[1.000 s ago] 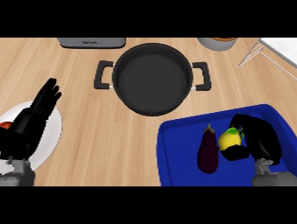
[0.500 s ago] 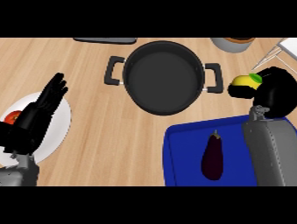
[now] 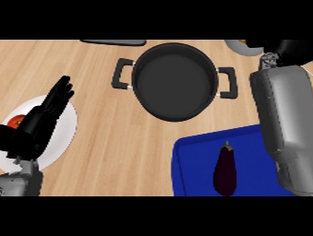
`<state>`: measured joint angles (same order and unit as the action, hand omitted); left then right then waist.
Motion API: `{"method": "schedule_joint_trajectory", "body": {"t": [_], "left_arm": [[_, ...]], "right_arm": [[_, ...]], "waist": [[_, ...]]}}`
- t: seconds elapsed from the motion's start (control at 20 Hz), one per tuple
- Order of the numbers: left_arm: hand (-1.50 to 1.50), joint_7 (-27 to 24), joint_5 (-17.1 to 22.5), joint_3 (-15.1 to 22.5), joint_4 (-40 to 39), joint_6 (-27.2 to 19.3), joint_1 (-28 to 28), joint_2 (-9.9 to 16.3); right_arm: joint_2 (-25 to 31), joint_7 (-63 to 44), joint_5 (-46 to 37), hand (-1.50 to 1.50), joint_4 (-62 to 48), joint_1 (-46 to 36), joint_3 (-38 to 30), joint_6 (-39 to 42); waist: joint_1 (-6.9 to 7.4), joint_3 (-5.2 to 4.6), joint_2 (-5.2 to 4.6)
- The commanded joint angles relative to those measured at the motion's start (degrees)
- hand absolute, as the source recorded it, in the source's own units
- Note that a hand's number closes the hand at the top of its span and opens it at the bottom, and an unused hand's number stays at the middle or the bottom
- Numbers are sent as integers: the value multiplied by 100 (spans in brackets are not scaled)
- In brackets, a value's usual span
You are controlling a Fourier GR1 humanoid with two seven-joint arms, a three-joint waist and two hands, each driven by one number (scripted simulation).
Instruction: Pick the lemon from the tray and place it in the tiered shelf
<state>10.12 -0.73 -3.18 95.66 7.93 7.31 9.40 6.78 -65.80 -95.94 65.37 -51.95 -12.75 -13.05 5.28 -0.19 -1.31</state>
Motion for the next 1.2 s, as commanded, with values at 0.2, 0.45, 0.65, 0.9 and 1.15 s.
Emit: {"method": "schedule_joint_trajectory", "body": {"t": [0.2,0.45,0.65,0.9,1.15], "left_arm": [[0,156,-9,-66,-21,-140,216,-51],[0,54,136,-156,-15,100,31,110],[0,-3,-18,-93,-110,-75,53,-13],[0,23,49,-119,-93,29,113,64],[0,-45,38,-287,-5,-72,-24,122]], "right_arm": [[379,-914,-601,150,-1548,-1651,-809,-369],[589,-674,-688,150,-2041,-1775,-1194,-1379],[744,246,101,150,-1564,-1860,-1708,-2429],[753,1176,1180,150,-1333,-2043,-2200,-3692],[1591,1231,-375,150,-2750,-1135,-1946,-1811]], "waist": [[-112,16,-4],[-54,21,-31],[-93,50,-52],[-117,47,-39],[-255,-52,-121]]}}
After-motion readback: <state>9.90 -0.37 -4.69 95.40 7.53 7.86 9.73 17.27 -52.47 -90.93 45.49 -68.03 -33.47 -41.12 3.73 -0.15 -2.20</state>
